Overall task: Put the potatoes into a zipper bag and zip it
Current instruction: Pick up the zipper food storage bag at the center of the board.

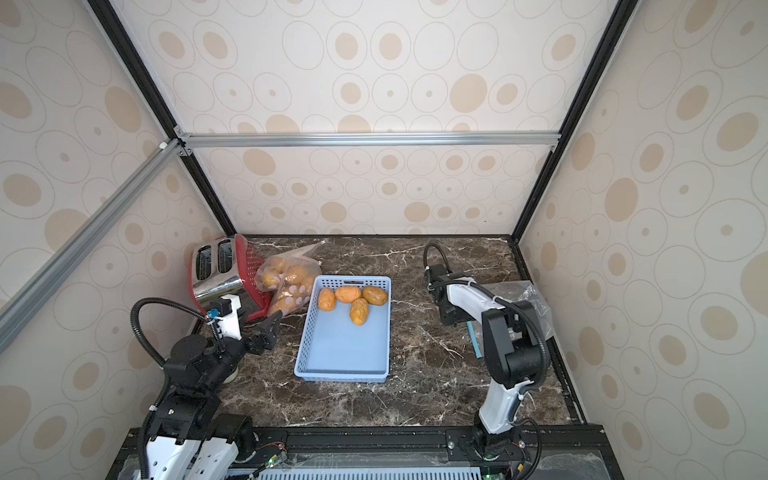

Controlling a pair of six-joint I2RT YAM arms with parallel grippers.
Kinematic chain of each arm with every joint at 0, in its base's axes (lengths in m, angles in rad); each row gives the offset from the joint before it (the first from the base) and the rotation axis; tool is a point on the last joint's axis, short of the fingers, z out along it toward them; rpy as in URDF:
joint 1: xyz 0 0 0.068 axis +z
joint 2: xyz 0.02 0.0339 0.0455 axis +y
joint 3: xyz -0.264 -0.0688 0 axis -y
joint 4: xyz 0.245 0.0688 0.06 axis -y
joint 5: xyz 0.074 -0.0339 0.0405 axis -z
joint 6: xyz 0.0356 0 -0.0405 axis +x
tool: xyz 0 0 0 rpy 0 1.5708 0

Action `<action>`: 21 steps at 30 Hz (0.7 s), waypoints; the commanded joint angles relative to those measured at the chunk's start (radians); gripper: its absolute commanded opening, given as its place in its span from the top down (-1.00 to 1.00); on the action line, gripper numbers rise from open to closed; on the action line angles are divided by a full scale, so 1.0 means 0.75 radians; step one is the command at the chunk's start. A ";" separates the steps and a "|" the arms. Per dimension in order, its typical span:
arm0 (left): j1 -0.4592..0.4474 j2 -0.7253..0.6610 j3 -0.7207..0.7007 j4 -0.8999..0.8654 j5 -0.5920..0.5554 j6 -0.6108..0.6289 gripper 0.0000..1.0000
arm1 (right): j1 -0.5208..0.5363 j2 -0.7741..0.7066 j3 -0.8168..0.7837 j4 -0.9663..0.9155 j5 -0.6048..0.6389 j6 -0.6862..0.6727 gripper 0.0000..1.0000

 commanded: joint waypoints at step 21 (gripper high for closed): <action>-0.005 0.009 0.013 0.002 0.023 0.003 -0.79 | -0.096 0.210 0.138 -0.049 0.044 -0.031 0.08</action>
